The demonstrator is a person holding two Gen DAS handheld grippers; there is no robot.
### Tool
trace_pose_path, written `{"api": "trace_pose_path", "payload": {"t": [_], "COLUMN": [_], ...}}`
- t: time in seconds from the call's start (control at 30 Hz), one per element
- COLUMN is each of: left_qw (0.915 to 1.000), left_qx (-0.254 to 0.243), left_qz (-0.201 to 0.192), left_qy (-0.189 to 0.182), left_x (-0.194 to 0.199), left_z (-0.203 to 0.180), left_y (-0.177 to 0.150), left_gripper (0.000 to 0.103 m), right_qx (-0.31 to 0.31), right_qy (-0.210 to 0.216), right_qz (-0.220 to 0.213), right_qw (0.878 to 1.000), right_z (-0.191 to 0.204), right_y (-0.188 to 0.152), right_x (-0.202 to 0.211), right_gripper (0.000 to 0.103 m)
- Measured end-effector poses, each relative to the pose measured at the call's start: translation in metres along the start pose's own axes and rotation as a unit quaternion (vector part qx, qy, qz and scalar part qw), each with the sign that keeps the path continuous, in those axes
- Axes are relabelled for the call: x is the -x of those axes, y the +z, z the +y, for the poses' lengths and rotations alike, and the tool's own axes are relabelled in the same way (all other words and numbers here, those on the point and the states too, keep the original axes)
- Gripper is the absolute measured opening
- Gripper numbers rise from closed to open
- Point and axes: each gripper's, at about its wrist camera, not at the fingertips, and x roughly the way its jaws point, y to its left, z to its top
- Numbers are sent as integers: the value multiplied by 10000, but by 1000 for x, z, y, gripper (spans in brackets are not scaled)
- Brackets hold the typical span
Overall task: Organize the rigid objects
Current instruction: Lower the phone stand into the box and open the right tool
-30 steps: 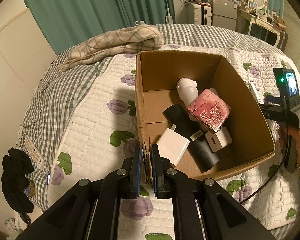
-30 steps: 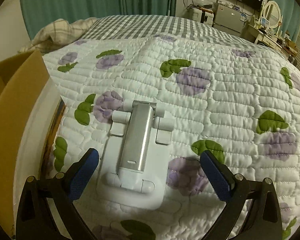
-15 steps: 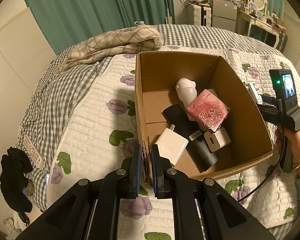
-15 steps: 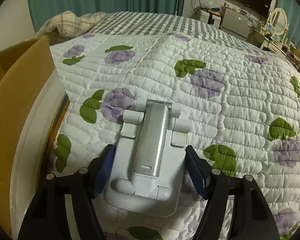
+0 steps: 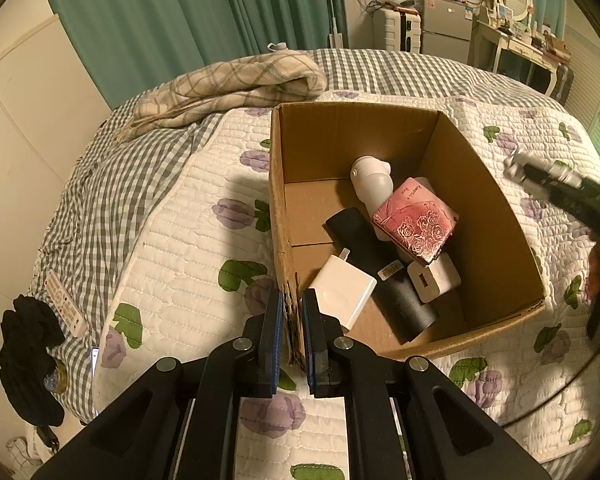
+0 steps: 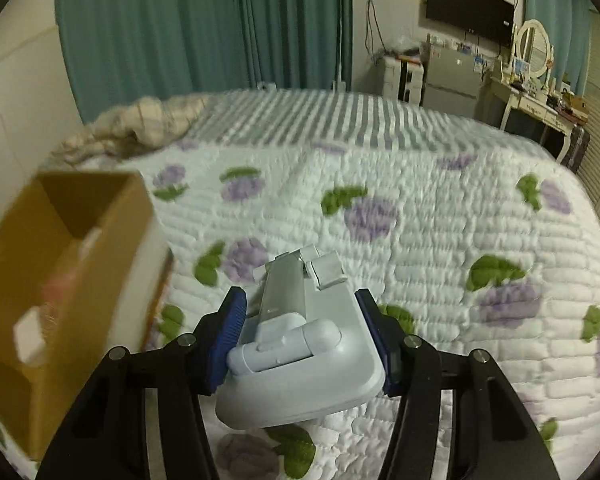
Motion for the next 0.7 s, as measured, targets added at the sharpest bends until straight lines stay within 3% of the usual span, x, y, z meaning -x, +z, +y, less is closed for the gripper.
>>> {"api": "trace_pose_path", "payload": {"t": [0.37, 0.57, 0.7], "left_qw": [10000, 10000, 10000], "left_qx": [-3, 13, 24], "left_qz": [-5, -8, -17], "left_qy": [4, -13, -27], "left_x": [-2, -2, -1], "left_z": [0, 0, 0], "left_y": [-2, -2, -2], "left_gripper": [8, 8, 8], "right_qx": [521, 876, 994], "right_qy": [473, 1121, 1606], "right_qz": [-1070, -1189, -1000], "right_qw": [9918, 9827, 9769], "right_z": [42, 88, 115], "right_y": [53, 66, 57], "right_x": [109, 144, 139], "right_gripper": [55, 55, 55]}}
